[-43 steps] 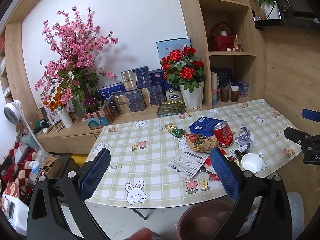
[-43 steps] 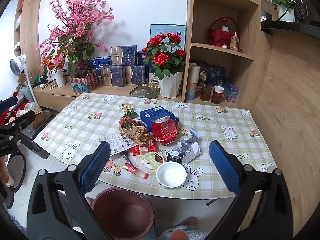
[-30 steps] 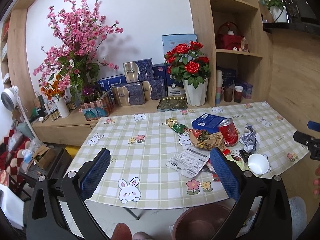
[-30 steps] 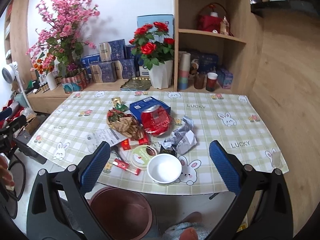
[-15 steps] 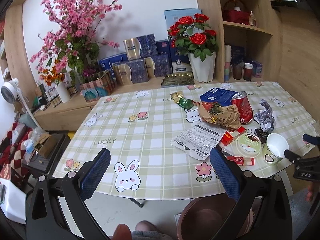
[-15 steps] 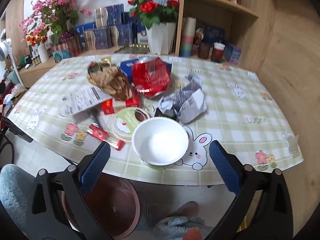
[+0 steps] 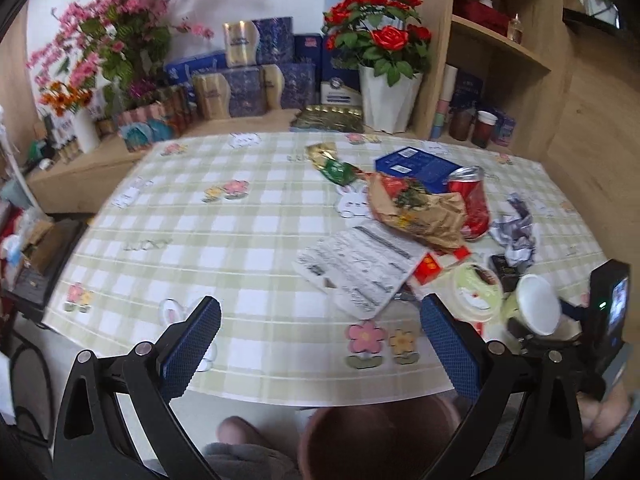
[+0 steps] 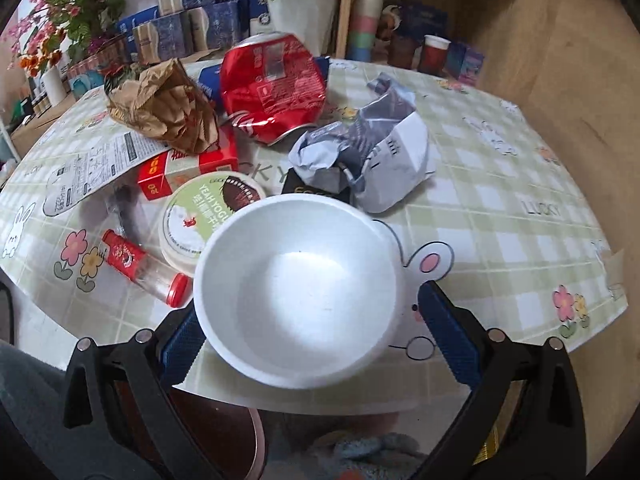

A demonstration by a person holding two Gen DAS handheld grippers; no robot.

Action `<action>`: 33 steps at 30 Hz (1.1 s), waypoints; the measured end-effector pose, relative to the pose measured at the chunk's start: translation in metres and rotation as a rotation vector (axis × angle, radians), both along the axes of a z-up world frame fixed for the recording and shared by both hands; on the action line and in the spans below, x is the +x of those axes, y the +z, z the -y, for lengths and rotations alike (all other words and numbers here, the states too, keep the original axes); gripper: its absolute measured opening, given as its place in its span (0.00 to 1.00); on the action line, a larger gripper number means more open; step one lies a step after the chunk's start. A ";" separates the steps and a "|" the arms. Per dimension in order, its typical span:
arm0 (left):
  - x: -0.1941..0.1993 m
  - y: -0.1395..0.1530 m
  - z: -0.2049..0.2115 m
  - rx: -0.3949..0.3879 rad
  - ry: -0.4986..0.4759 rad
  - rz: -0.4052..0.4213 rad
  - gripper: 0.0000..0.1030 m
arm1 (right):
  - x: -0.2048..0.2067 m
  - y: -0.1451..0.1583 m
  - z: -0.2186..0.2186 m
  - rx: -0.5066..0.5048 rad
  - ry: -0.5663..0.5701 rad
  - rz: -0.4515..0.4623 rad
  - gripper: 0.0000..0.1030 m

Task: Collect trash
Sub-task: 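Grasp the brown paper snack bag with the left tool while the right tool grasps the white bowl, then carry the brown bag over the brown bin with the left tool while the right tool holds the bowl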

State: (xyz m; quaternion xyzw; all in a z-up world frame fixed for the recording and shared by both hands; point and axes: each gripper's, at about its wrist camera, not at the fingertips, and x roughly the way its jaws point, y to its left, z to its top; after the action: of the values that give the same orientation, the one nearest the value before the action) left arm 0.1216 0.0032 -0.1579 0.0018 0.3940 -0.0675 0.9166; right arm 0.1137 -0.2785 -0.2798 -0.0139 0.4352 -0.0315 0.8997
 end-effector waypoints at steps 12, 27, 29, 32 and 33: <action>0.097 -0.013 0.036 -0.360 -0.029 -0.182 0.83 | 0.007 0.010 0.008 0.100 0.015 0.031 0.76; 0.178 -0.066 0.054 -0.483 0.045 -0.299 0.53 | 0.008 0.019 0.015 0.102 0.029 0.041 0.75; 0.173 -0.062 0.053 -0.473 0.026 -0.286 0.48 | 0.006 0.023 0.016 0.103 0.030 0.050 0.75; 0.167 -0.054 0.049 -0.456 0.013 -0.273 0.44 | 0.002 0.028 0.015 0.110 0.029 0.061 0.75; 0.165 -0.049 0.048 -0.450 0.010 -0.263 0.43 | 0.001 0.029 0.015 0.115 0.029 0.063 0.75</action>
State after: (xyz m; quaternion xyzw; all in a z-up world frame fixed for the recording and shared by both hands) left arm 0.2865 -0.0445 -0.2066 -0.2128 0.4851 -0.1485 0.8351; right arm 0.1152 -0.2933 -0.2508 0.0323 0.4074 0.0063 0.9126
